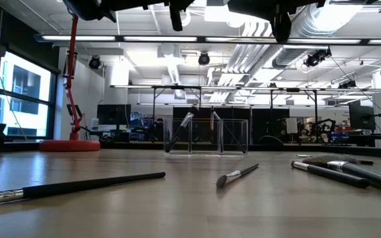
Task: Pick & Place Makeup Supplies
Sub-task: Put the makeup brush into the transparent organizer
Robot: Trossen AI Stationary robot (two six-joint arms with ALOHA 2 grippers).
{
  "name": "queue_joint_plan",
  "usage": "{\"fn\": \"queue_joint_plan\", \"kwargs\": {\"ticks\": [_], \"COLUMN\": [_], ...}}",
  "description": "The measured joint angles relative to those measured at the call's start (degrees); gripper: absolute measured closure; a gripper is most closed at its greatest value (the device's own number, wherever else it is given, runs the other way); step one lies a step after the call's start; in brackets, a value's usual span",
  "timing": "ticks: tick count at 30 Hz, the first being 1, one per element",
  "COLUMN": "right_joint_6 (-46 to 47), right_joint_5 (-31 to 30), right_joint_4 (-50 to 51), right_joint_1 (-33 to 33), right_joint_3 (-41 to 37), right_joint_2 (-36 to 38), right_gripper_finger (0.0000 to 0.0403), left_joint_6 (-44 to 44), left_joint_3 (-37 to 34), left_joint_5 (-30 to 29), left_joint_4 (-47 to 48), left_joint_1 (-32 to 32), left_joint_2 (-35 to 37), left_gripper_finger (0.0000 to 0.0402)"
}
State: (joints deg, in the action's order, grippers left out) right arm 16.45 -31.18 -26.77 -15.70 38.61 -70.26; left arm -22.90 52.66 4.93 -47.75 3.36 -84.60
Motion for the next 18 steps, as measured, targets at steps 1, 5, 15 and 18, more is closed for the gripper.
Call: {"fn": "queue_joint_plan", "kwargs": {"ticks": [1, 5, 15, 18], "right_joint_6": [0.00, 0.00, 0.00, 0.06], "right_joint_5": [0.00, -0.04, -0.10, -0.19], "right_joint_4": [0.00, -0.02, 0.41, 0.44], "right_joint_1": [0.00, 0.00, 0.00, 0.00], "right_joint_3": [0.00, 0.00, 0.00, 0.00], "right_joint_2": [0.00, 0.00, 0.00, 0.00], "right_gripper_finger": [0.0391, 0.0393, 0.0393, 0.0392], "left_joint_6": [0.04, 0.09, 0.09, 0.09], "left_joint_3": [0.00, 0.09, 0.07, 0.07], "left_joint_5": [0.00, 0.00, -0.15, -0.13], "left_joint_4": [0.20, 4.11, 5.05, 4.61], "left_joint_1": [0.00, 0.00, 0.00, 0.00], "left_joint_2": [0.00, 0.00, 0.00, 0.00], "left_gripper_finger": [0.0302, 0.0302, 0.0302, 0.0302]}}
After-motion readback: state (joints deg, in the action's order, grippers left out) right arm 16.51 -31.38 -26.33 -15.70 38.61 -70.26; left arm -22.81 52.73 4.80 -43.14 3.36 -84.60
